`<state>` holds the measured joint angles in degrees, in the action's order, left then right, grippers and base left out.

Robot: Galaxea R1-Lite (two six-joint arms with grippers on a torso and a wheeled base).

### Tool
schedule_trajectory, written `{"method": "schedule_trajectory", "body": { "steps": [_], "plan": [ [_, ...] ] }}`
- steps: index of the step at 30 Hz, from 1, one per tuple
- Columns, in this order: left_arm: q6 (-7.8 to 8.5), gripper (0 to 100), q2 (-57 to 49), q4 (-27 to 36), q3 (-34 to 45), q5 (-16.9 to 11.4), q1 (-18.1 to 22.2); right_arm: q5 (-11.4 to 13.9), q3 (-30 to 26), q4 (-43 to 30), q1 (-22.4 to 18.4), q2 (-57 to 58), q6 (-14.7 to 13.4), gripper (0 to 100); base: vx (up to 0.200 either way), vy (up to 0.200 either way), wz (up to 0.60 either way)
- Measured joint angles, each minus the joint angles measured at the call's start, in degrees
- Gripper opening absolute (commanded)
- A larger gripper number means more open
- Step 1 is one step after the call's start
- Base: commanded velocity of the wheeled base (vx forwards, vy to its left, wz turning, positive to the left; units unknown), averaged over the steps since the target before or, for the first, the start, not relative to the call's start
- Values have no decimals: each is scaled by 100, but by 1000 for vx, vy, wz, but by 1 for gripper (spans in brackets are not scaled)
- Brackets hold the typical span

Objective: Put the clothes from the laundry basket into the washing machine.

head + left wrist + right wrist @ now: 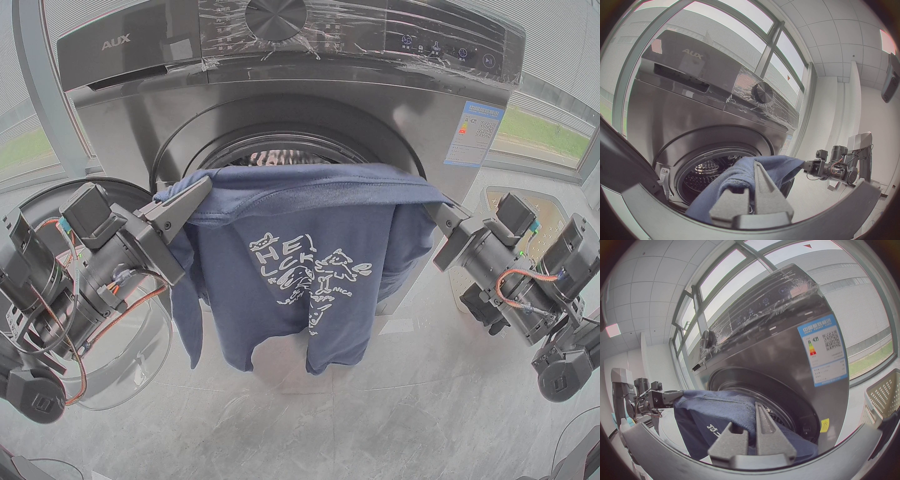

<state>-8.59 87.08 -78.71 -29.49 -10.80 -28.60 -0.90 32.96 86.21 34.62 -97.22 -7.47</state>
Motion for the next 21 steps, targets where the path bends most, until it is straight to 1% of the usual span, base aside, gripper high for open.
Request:
{"method": "schedule_trajectory", "body": {
  "steps": [3,7,12,13,17,21],
  "plan": [
    [17,0,73,-13,-46,21,-111,1,-204,-49,74,-7,-5,0,0,0,0],
    [28,0,189,-39,-83,35,-285,4,-406,-22,284,-157,-46,0,0,0,0],
    [48,0,346,-60,-96,44,-456,33,-450,50,443,-619,-60,0,0,0,0],
    [48,0,363,-61,-99,46,-483,35,-436,66,462,-694,-62,100,0,0,0],
    [52,0,438,-66,-116,104,-635,57,-402,91,689,-1047,-62,100,0,0,0],
    [55,0,471,-71,-157,144,-718,72,-538,57,897,-1329,-46,100,0,0,0]
  ]
}}
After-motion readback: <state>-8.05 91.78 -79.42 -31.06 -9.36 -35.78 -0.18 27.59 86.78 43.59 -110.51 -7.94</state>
